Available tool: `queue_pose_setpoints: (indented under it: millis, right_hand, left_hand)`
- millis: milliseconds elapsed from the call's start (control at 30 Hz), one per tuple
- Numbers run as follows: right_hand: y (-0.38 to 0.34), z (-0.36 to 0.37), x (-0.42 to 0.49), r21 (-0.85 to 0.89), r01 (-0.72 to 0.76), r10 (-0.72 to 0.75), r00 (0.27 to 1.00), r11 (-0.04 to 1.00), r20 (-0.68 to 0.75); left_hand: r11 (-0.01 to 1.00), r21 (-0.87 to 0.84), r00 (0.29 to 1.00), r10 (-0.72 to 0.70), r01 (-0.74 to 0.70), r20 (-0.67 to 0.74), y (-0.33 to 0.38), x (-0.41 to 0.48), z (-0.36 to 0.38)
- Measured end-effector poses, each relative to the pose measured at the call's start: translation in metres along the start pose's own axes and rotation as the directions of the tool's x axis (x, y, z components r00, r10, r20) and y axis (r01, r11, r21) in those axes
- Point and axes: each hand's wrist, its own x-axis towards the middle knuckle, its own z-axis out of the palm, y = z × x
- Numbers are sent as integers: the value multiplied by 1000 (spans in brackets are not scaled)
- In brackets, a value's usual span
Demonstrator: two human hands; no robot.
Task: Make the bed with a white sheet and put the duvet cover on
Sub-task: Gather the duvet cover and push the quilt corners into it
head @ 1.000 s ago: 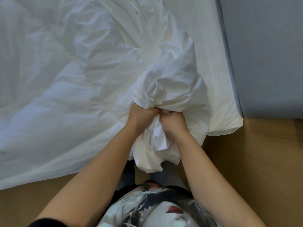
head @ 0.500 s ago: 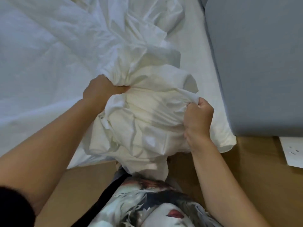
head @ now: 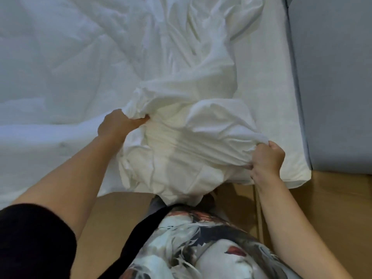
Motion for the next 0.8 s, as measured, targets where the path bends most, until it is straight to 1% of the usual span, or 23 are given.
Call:
queue_pose_setpoints:
  millis: [67,167,233,267,300,333,367,400,433,467,500,533,567,600,633,700,800]
  right_hand:
    - [5,13,-8,-38,32,-31,999,999,27]
    - [7,28,-20,-54,56,-52,997,997,65]
    - [5,36,-27,-63,89,-83,992,994,96]
    - [4,39,-31,-72,108,-100,989,992,113]
    - [3,43,-36,-80,127,-116,985,989,129]
    - [2,46,-40,-83,147,-134,980,986,145]
    - [1,49,-44,-84,173,-158,975,981,159]
    - [-1,51,-48,-88,208,-191,966,974,176]
    - [-2,51,-51,-97,248,-225,954,964,199]
    - [-3,51,-54,-108,284,-254,940,953,228]
    - [-4,49,-56,-113,313,-277,927,943,254]
    - [-4,47,-57,-111,334,-294,916,936,272]
    - [-4,44,-57,-110,348,-307,910,931,278]
    - [-3,41,-57,-122,355,-312,910,927,274]
    - [-1,38,-57,-148,351,-304,913,924,272]
    - [3,34,-56,-192,291,-234,933,937,273]
    - [8,25,-50,-192,127,-67,954,973,293]
  left_hand:
    - [999,30,1000,-17,18,-26,-22,0,2]
    - [998,-65,997,6,0,79,-26,-2,19]
    - [989,-129,990,-55,72,132,-17,-3,23]
    - [989,-125,993,-69,81,92,-11,-4,24]
    - [997,-80,1000,-21,21,-8,-4,-7,23]
    - [993,-14,984,113,-116,-137,5,-13,23]
    - [947,43,915,318,-317,-248,18,-25,22]
    - [850,63,798,515,-524,-314,32,-38,24]
    - [740,25,697,643,-672,-316,47,-53,28]
    - [670,-60,661,706,-740,-255,60,-67,34]
    - [666,-150,683,716,-730,-143,72,-78,39]
    - [721,-182,733,680,-668,-1,83,-83,46]
    - [778,-158,770,626,-608,123,91,-84,53]
    - [814,-135,788,581,-565,205,97,-82,59]
    - [830,-146,792,557,-538,249,102,-79,64]
    - [841,-200,797,540,-502,272,106,-71,73]
    - [821,-351,822,534,-449,198,100,-69,81]
